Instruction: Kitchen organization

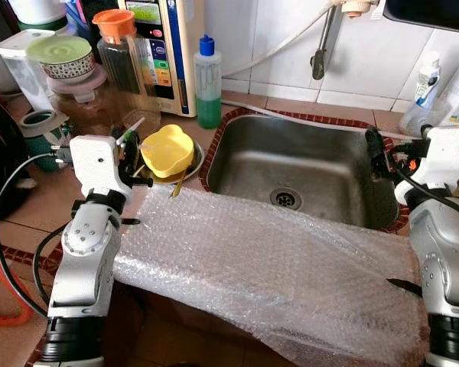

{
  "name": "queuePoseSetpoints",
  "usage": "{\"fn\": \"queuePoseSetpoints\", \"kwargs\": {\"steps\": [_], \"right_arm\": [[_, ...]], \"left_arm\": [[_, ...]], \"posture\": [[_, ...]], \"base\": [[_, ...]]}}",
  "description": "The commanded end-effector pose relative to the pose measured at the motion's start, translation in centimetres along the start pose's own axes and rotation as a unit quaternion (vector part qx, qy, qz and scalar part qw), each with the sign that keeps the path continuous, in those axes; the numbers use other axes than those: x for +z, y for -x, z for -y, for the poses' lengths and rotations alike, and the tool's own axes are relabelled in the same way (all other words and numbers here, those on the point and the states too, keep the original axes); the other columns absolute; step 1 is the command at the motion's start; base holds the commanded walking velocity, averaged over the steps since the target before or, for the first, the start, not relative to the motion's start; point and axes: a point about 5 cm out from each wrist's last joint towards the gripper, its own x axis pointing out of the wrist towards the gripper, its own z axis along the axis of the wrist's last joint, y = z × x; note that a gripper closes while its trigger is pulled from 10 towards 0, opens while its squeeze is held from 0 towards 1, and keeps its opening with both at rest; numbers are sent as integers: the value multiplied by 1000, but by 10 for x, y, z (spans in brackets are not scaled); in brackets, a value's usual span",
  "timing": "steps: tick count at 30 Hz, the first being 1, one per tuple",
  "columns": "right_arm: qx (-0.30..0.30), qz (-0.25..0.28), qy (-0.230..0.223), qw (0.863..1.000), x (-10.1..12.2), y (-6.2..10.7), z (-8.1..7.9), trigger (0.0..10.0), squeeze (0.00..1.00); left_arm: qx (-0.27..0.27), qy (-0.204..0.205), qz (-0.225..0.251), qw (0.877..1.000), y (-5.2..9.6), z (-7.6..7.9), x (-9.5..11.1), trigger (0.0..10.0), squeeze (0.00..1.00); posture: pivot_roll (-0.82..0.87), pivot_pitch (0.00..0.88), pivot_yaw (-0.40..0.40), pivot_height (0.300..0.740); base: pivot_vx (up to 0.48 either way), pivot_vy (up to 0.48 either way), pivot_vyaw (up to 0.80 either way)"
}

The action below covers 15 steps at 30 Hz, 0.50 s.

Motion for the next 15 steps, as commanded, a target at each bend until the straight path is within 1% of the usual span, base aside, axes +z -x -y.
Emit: {"fn": "queuePoseSetpoints", "kwargs": {"steps": [1, 2, 7, 15], "right_arm": [[-5, 15, -1, 1000, 8, 2, 4, 39, 0], [-13, 17, -7, 1000, 10, 1, 8, 0, 0], [-30, 22, -16, 999, 13, 2, 10, 0, 0], [-34, 22, -23, 999, 12, 3, 8, 0, 0]], "left_arm": [[-4, -5, 7, 1000, 0, 1, 6, 10000, 0], [-7, -5, 6, 1000, 0, 2, 6, 10000, 0], [-10, -4, 6, 1000, -2, 3, 8, 10000, 0], [-11, -4, 5, 1000, -3, 3, 8, 10000, 0]], "posture": [[37, 46, 64, 740], [35, 47, 67, 740], [32, 45, 75, 740], [36, 47, 75, 740]], "base": [[0, 0, 0], [0, 0, 0], [0, 0, 0], [0, 0, 0]]}}
